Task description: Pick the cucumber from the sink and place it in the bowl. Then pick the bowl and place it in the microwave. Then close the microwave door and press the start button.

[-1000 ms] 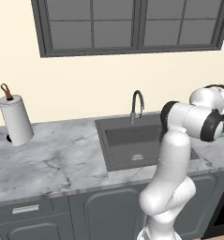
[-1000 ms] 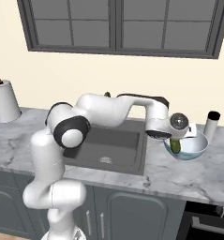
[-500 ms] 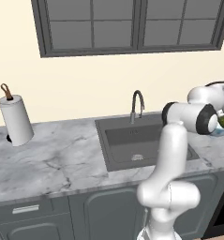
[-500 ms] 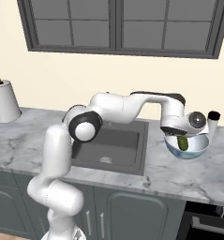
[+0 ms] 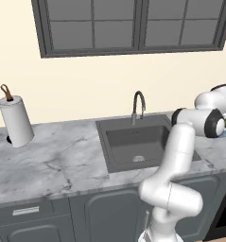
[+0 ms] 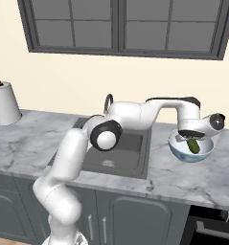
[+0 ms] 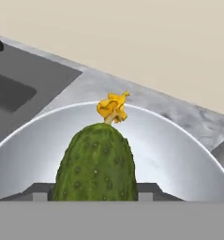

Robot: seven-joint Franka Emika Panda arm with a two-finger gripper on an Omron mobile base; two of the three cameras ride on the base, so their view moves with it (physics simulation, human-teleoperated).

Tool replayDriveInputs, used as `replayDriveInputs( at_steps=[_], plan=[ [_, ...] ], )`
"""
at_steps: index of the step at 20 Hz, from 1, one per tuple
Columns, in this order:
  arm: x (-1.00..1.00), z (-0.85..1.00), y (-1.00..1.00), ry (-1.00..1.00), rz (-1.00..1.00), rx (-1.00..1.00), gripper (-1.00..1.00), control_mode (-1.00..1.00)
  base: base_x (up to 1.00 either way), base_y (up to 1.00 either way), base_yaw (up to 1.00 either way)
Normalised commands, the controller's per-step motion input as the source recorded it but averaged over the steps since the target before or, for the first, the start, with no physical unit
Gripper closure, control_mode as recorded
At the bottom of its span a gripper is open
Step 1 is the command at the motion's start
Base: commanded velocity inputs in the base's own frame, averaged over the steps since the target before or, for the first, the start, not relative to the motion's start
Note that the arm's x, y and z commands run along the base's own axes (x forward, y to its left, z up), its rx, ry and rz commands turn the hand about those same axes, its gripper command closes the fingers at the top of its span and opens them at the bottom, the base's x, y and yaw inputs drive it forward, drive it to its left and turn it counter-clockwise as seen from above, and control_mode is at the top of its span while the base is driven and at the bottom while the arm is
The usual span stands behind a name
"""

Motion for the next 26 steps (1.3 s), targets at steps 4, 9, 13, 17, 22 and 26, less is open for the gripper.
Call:
replayDriveInputs(
  at_steps=[4, 9, 13, 17, 22, 26],
  plan=[
    [0.05, -0.63, 0.01, 0.0, 0.15, -0.11, 1.0, -1.0, 0.0, 0.0, 0.0],
    [0.0, -0.22, 0.11, 0.0, 0.13, -0.09, 1.0, -1.0, 0.0, 0.0, 0.0],
    [0.02, 0.29, 0.1, 0.0, 0.07, -0.09, -1.0, -1.0, 0.0, 0.0, 0.0],
    [0.02, 0.5, 0.11, 0.0, 0.09, -0.11, -1.0, -1.0, 0.0, 0.0, 0.0],
    [-0.06, 0.34, 0.62, 0.02, 0.07, -0.24, -1.0, -1.0, 0.0, 0.0, 0.0],
    [-0.22, 0.0, 0.35, 0.01, 0.07, -0.15, -1.0, -1.0, 0.0, 0.0, 0.0]
  ],
)
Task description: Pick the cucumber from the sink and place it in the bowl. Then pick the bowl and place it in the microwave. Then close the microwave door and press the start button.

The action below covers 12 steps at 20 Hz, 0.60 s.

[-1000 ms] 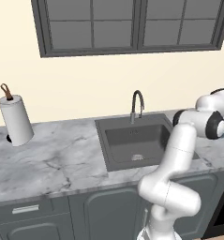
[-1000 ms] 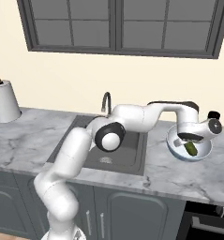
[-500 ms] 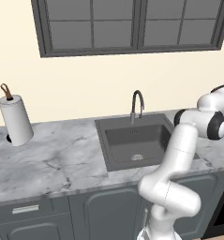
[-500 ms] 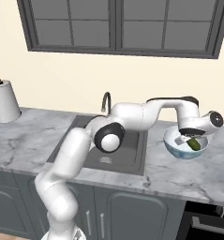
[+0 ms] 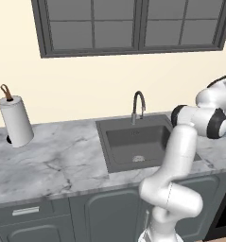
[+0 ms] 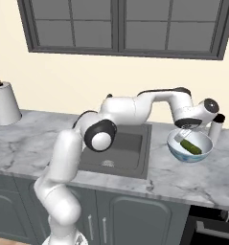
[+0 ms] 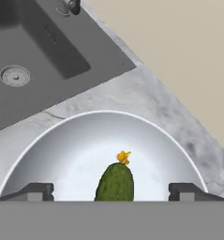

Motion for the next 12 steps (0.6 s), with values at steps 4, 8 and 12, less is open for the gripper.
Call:
replayDriveInputs(
  at_steps=[4, 8, 12],
  plan=[
    [-0.7, -0.18, 0.67, 0.06, 0.08, -0.27, -1.0, -1.0, 0.0, 0.0, 0.0],
    [-0.23, -0.29, 0.37, 0.15, 0.02, -0.27, -1.0, -1.0, 0.0, 0.0, 0.0],
    [0.18, -0.21, 0.12, 0.16, 0.0, -0.19, -1.0, -1.0, 0.0, 0.0, 0.0]
  ],
)
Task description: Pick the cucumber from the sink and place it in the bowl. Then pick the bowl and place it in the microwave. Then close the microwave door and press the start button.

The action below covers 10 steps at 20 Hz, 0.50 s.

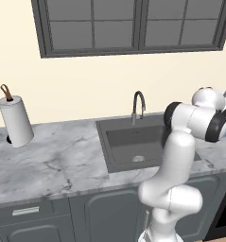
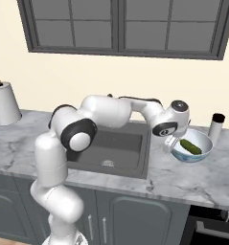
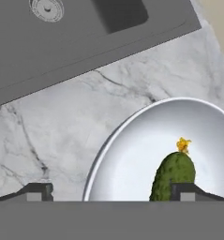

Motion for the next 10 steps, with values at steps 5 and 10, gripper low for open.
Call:
replayDriveInputs(
  at_steps=[5, 10],
  plan=[
    [0.45, -0.23, 0.0, 0.05, 0.0, -0.09, -1.0, -1.0, 0.0, 0.0, 0.0],
    [0.32, -0.18, -0.01, 0.03, -0.02, -0.06, -1.0, -1.0, 0.0, 0.0, 0.0]
  ],
)
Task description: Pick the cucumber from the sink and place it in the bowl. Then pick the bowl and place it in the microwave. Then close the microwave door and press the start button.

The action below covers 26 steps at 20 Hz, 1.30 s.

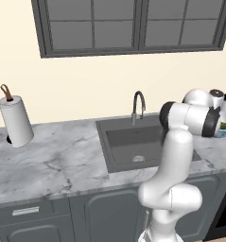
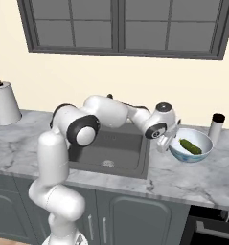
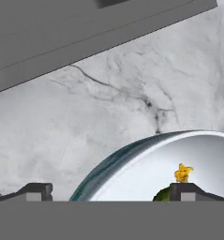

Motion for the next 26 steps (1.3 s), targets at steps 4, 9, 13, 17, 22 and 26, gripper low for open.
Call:
replayDriveInputs(
  at_steps=[4, 9, 13, 17, 22, 26],
  plan=[
    [0.2, -0.14, -0.14, 0.01, -0.05, -0.08, -1.0, -1.0, 0.0, 0.0, 0.0],
    [0.01, -0.14, -0.28, 0.0, -0.05, -0.04, -1.0, -1.0, 0.0, 0.0, 0.0],
    [0.0, -0.28, -0.19, 0.0, -0.08, -0.05, -1.0, -1.0, 0.0, 0.0, 0.0],
    [-0.01, -0.33, -0.12, 0.0, -0.12, -0.02, -1.0, -1.0, 0.0, 0.0, 0.0],
    [-0.01, -0.32, -0.06, 0.0, -0.09, 0.0, -1.0, -1.0, 0.0, 0.0, 0.0],
    [0.0, -0.25, 0.0, 0.0, -0.03, 0.0, -1.0, -1.0, 0.0, 0.0, 0.0]
  ],
)
